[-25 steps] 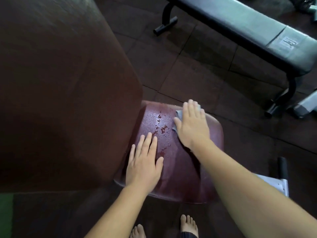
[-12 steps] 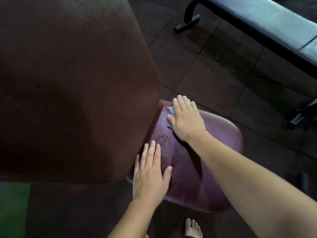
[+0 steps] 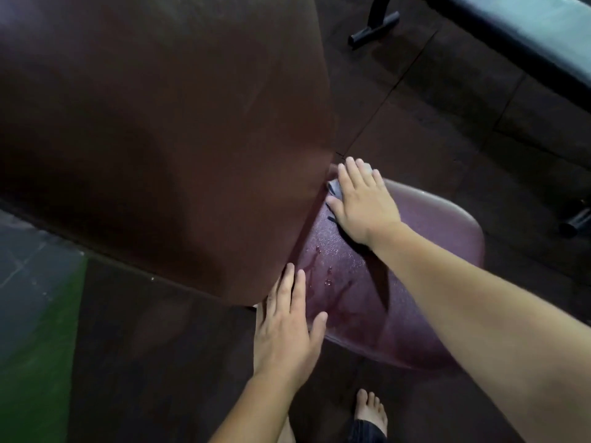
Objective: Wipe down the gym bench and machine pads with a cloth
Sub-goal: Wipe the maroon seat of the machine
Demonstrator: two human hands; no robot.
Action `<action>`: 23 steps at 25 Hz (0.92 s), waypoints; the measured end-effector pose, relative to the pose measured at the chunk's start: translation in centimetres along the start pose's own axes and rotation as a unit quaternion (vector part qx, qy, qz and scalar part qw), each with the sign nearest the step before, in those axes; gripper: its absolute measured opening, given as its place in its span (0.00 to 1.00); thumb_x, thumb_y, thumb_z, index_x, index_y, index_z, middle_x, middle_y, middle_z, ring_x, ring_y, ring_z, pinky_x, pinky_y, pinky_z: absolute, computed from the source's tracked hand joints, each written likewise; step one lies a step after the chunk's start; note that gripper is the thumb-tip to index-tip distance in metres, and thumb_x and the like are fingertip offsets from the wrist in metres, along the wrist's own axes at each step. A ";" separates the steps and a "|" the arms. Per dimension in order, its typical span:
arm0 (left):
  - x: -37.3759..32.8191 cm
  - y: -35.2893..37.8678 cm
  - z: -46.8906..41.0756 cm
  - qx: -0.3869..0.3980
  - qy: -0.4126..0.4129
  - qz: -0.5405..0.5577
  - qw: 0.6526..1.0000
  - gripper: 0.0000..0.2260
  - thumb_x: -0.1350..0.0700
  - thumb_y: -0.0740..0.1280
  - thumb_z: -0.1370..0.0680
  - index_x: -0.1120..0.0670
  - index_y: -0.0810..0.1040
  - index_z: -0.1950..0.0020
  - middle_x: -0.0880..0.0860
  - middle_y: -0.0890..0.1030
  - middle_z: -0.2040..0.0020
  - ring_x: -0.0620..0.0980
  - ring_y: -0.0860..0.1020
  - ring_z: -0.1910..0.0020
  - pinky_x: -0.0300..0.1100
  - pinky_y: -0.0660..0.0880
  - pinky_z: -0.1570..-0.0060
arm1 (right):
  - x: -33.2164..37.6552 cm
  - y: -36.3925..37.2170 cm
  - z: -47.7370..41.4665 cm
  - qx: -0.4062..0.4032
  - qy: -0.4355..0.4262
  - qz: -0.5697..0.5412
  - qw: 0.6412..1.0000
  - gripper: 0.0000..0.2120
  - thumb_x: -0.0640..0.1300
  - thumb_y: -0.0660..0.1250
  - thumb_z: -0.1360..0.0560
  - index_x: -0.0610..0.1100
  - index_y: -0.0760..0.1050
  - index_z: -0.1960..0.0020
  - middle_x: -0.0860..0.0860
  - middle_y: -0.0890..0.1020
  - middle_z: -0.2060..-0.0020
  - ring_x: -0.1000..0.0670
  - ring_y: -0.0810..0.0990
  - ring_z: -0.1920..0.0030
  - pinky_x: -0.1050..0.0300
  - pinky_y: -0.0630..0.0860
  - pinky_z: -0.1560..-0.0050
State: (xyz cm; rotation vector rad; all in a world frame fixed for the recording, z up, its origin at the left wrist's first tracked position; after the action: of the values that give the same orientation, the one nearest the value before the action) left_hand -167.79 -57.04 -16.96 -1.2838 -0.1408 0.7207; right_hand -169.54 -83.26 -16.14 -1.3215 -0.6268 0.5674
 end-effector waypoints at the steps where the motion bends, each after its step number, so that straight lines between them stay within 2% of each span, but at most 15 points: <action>1: 0.3 0.1 0.3 -0.002 -0.001 0.001 1.000 0.37 0.35 0.47 0.21 0.47 0.41 0.15 0.43 0.37 0.16 0.45 0.42 0.17 0.51 0.48 0.19 | 2.3 0.1 0.3 -0.003 -0.005 0.004 1.000 0.38 0.62 0.46 0.19 0.38 0.56 0.18 0.41 0.56 0.18 0.41 0.50 0.17 0.42 0.49 0.19; 4: 1.0 0.2 1.0 -0.013 -0.010 0.000 1.000 0.37 0.36 0.51 0.20 0.50 0.48 0.15 0.47 0.45 0.15 0.50 0.53 0.19 0.53 0.53 0.20 | 7.9 1.3 6.8 0.003 -0.155 0.034 0.987 0.33 0.60 0.52 0.17 0.38 0.63 0.21 0.40 0.62 0.20 0.40 0.53 0.18 0.41 0.53 0.19; 6: 1.6 0.2 1.5 -0.008 -0.023 0.000 1.000 0.37 0.37 0.53 0.20 0.51 0.51 0.15 0.49 0.49 0.15 0.52 0.57 0.20 0.56 0.56 0.20 | 8.3 2.1 11.7 0.042 -0.252 0.043 0.966 0.33 0.60 0.50 0.16 0.42 0.57 0.17 0.44 0.56 0.17 0.43 0.48 0.17 0.43 0.50 0.18; 7: 1.8 0.2 1.7 -0.005 -0.023 -0.005 1.000 0.37 0.37 0.53 0.20 0.52 0.50 0.15 0.49 0.49 0.15 0.52 0.56 0.19 0.56 0.55 0.19 | 7.1 2.4 12.3 0.054 -0.265 0.045 0.962 0.34 0.60 0.48 0.16 0.44 0.52 0.16 0.46 0.51 0.16 0.45 0.45 0.16 0.44 0.48 0.18; 8: 2.0 0.2 1.9 -0.003 -0.020 -0.009 1.000 0.37 0.37 0.54 0.19 0.51 0.47 0.15 0.49 0.47 0.15 0.52 0.54 0.18 0.55 0.51 0.19 | 5.5 2.4 11.5 0.055 -0.248 0.047 0.966 0.34 0.61 0.46 0.16 0.45 0.49 0.16 0.48 0.48 0.16 0.46 0.43 0.17 0.43 0.47 0.18; 10: 2.3 0.1 2.3 -0.007 -0.013 0.001 1.000 0.37 0.38 0.56 0.17 0.51 0.43 0.15 0.48 0.42 0.15 0.52 0.49 0.17 0.51 0.44 0.18 | 2.7 1.8 8.0 0.045 -0.159 0.048 0.985 0.35 0.62 0.41 0.18 0.45 0.49 0.16 0.48 0.47 0.16 0.46 0.42 0.17 0.41 0.50 0.18; 13: 2.8 -0.2 2.8 -0.017 -0.015 0.033 0.999 0.38 0.40 0.57 0.17 0.51 0.41 0.15 0.49 0.42 0.15 0.52 0.46 0.17 0.48 0.43 0.18 | 5.0 1.2 4.6 0.020 -0.045 0.019 0.999 0.38 0.62 0.42 0.19 0.40 0.55 0.17 0.43 0.53 0.17 0.43 0.46 0.17 0.41 0.48 0.18; 14: 3.0 -0.2 3.0 -0.020 -0.019 0.044 0.999 0.38 0.40 0.58 0.17 0.52 0.42 0.15 0.50 0.43 0.15 0.52 0.46 0.17 0.47 0.44 0.18 | 7.5 1.5 5.3 0.017 -0.052 0.022 0.998 0.37 0.62 0.46 0.19 0.38 0.60 0.19 0.41 0.58 0.18 0.41 0.49 0.17 0.41 0.49 0.18; 16: 3.5 -0.4 3.5 -0.026 -0.020 0.062 0.998 0.39 0.42 0.61 0.18 0.54 0.45 0.15 0.51 0.46 0.15 0.51 0.48 0.17 0.45 0.46 0.19 | 12.2 2.7 9.8 0.019 -0.145 0.042 0.988 0.33 0.60 0.51 0.18 0.38 0.66 0.22 0.40 0.65 0.21 0.38 0.54 0.18 0.40 0.51 0.19; 17: 3.8 -0.4 3.7 -0.027 -0.021 0.074 0.997 0.39 0.43 0.62 0.18 0.54 0.45 0.15 0.51 0.47 0.15 0.50 0.47 0.17 0.44 0.47 0.19 | 13.3 3.1 12.6 0.017 -0.200 0.047 0.978 0.32 0.59 0.52 0.17 0.39 0.65 0.21 0.41 0.64 0.21 0.39 0.54 0.18 0.41 0.51 0.18; 19: 4.2 -0.4 3.7 -0.019 -0.025 0.100 0.994 0.39 0.44 0.62 0.18 0.54 0.43 0.15 0.52 0.47 0.15 0.49 0.46 0.16 0.42 0.47 0.20 | 12.4 3.4 16.2 0.035 -0.277 0.050 0.959 0.32 0.58 0.52 0.16 0.42 0.57 0.17 0.45 0.57 0.17 0.43 0.50 0.17 0.43 0.47 0.19; 21: 4.4 -0.5 3.6 -0.010 -0.027 0.120 0.992 0.38 0.45 0.61 0.17 0.53 0.41 0.15 0.52 0.46 0.15 0.48 0.46 0.16 0.42 0.48 0.20 | 8.8 3.4 15.3 0.037 -0.263 0.058 0.962 0.32 0.58 0.50 0.16 0.45 0.54 0.16 0.47 0.53 0.17 0.45 0.48 0.17 0.43 0.49 0.20; 23: 4.5 -0.6 3.7 -0.016 -0.025 0.152 0.988 0.37 0.44 0.58 0.17 0.51 0.41 0.15 0.50 0.47 0.15 0.46 0.47 0.17 0.41 0.48 0.20 | 6.2 2.7 11.8 0.023 -0.177 0.054 0.982 0.33 0.59 0.47 0.16 0.44 0.55 0.16 0.47 0.54 0.17 0.45 0.48 0.17 0.41 0.54 0.20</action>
State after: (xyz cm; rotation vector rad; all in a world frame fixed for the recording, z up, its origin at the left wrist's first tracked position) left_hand -165.87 -51.52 -16.59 -1.3333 0.0050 1.0149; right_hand -173.55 -70.25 -16.62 -1.2260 -0.8300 0.9126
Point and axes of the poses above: each hand's wrist, its own z-axis away from the middle knuckle, its own y-axis out of the palm, x = y × z, the point moved 8 cm from there along -z, towards the middle knuckle
